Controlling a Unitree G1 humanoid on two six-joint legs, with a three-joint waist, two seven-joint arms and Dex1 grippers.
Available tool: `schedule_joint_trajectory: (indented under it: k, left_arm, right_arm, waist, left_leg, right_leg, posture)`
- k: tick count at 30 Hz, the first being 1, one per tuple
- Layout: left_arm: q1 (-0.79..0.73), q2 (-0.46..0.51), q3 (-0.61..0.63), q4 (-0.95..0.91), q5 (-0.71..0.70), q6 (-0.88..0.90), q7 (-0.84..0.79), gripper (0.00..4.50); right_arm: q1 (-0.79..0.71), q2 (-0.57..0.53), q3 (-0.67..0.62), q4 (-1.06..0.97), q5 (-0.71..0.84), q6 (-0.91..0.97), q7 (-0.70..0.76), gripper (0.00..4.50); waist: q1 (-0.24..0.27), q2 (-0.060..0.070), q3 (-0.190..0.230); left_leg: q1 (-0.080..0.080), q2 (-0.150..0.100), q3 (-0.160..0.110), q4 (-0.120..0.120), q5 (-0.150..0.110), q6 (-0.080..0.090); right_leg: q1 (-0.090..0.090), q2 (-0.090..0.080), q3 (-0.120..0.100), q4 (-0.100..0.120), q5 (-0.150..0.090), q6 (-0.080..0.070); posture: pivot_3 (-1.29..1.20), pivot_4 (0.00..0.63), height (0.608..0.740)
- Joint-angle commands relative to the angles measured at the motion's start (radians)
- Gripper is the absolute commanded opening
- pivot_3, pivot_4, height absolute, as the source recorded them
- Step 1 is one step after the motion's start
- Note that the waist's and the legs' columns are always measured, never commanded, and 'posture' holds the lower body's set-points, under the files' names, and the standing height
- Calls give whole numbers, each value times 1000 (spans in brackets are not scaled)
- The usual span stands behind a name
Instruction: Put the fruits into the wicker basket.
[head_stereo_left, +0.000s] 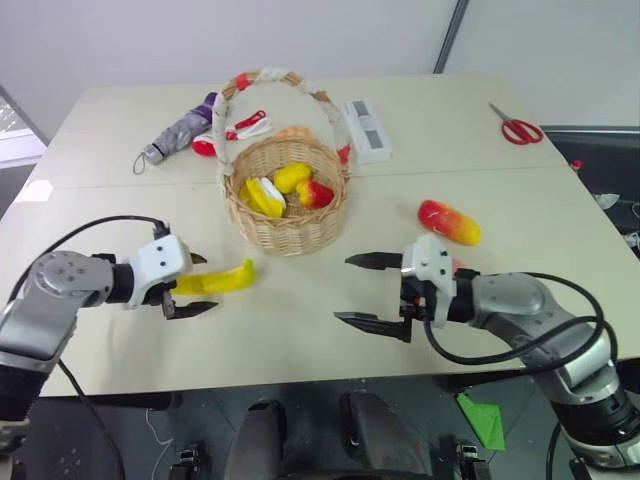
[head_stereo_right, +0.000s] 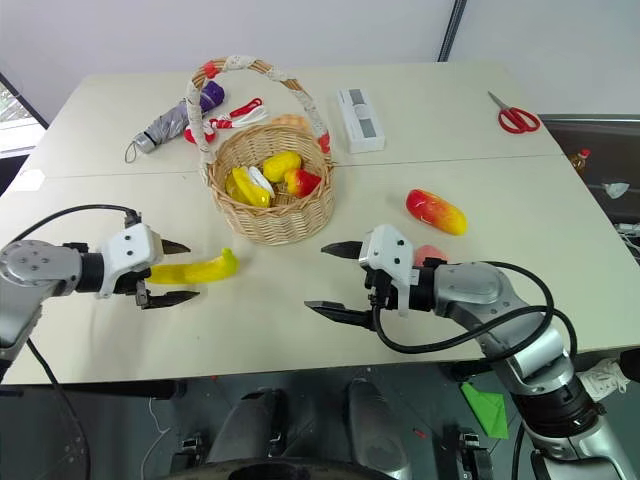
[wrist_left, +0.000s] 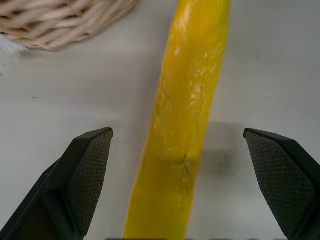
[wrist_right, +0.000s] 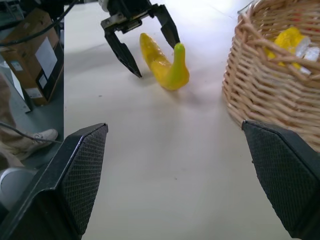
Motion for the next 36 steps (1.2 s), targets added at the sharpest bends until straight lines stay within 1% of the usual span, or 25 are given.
schedule_joint_trajectory:
  k: [1,3,4,8,9,10,13,15,17,18,20,22,23,25,27,32,34,36]
  left_arm:
    - [-40,-13,-23,43,42,-60,-19,4248]
    - [-54,-31,-23,63,37,-70,-26,3592]
    - [-59,-37,-21,72,36,-82,-31,3137]
    - [-60,-48,-17,100,48,-105,-36,954]
    - [-56,-47,-16,106,53,-116,-34,792]
    - [-53,-49,-11,111,59,-127,-21,762]
    - [-40,-75,79,45,-74,-11,-20,762]
    - [-24,-86,173,-50,-216,105,-25,762]
    - [-34,-100,281,-161,-389,241,-2,762]
    - [-46,-110,311,-204,-443,280,18,762]
    - [-107,-152,329,-257,-503,332,91,762]
    - [-199,-219,295,-273,-485,335,182,762]
    - [-239,-250,267,-270,-444,312,221,762]
    - [-320,-303,194,-232,-342,285,301,762]
    - [-406,-349,81,-158,-208,243,358,762]
    - [-488,-389,-62,3,-39,110,341,762]
    - [-512,-406,-86,65,-1,67,338,762]
    - [-527,-426,-82,103,-5,44,322,1777]
  right_arm:
    - [-8,22,7,-1,-27,-46,4,4500]
    - [-5,33,15,3,-40,-56,0,4500]
    - [-2,39,20,2,-46,-59,-3,4500]
    - [11,55,33,-4,-64,-66,-11,4500]
    - [12,57,34,-6,-66,-66,-12,4500]
    - [13,58,34,-6,-68,-66,-13,4500]
    - [7,59,26,-6,-75,-65,-18,4500]
    - [8,56,16,-6,-77,-67,-19,4500]
    - [4,55,9,-1,-76,-69,-18,4500]
    - [2,54,6,3,-75,-69,-16,4500]
    - [-9,57,7,15,-77,-71,-13,4500]
    - [-31,66,13,32,-83,-72,-13,4500]
    - [-43,71,16,41,-85,-74,-13,4500]
    - [-64,82,19,55,-89,-72,-13,4500]
    - [-87,93,22,63,-91,-67,-14,4500]
    - [-105,103,12,58,-96,-52,-32,4500]
    - [-101,100,4,44,-95,-41,-45,4500]
    - [-94,97,-6,27,-93,-27,-64,4500]
  waist:
    - [0,0,0]
    - [0,0,0]
    - [0,0,0]
    - [0,0,0]
    - [0,0,0]
    - [0,0,0]
    - [0,0,0]
    - [-1,-2,1]
    - [0,-2,1]
    - [1,-3,1]
    - [4,-3,1]
    - [8,-3,1]
    - [8,-3,1]
    - [7,-3,1]
    - [4,-3,1]
    - [-2,-3,1]
    - [0,-3,1]
    - [2,-3,1]
  left_leg:
    - [0,0,0,0,0,0]
    - [0,0,0,0,0,0]
    - [0,0,0,0,0,0]
    - [0,0,0,1,0,0]
    - [0,0,0,1,0,0]
    - [0,1,0,1,0,0]
    - [1,1,0,1,0,0]
    - [0,2,0,2,0,0]
    - [0,3,-1,2,0,0]
    - [-1,3,-1,2,0,0]
    - [0,3,-1,2,0,0]
    - [0,2,-2,4,0,0]
    - [0,1,-2,4,0,0]
    - [0,-1,-2,4,0,0]
    - [1,-2,-3,4,0,0]
    - [1,-3,-3,3,0,0]
    - [1,-3,-3,2,0,0]
    - [1,-3,-3,2,0,0]
  right_leg:
    - [0,0,0,0,0,0]
    - [0,0,0,0,0,0]
    - [0,0,0,1,0,0]
    - [0,0,0,1,0,0]
    - [0,0,0,1,0,0]
    - [0,0,0,2,0,0]
    - [0,0,0,2,0,0]
    - [0,0,0,3,0,0]
    - [0,0,0,3,0,0]
    - [0,0,0,3,0,0]
    - [0,0,-1,3,0,0]
    - [1,-1,-1,3,0,1]
    - [1,0,-1,3,1,1]
    - [2,0,-1,3,1,1]
    - [2,0,-1,3,1,1]
    - [1,0,0,4,1,1]
    - [1,0,0,4,1,1]
    - [1,0,0,4,1,1]
  posture:
    - [0,150,740]
    - [0,150,740]
    - [0,150,740]
    - [0,150,740]
    - [0,150,740]
    - [0,150,740]
    - [0,150,740]
    - [0,150,740]
    - [0,150,740]
    - [0,150,740]
    - [0,150,740]
    - [0,150,740]
    - [0,150,740]
    - [0,150,740]
    - [0,150,740]
    - [0,150,740]
    - [0,150,740]
    - [0,150,740]
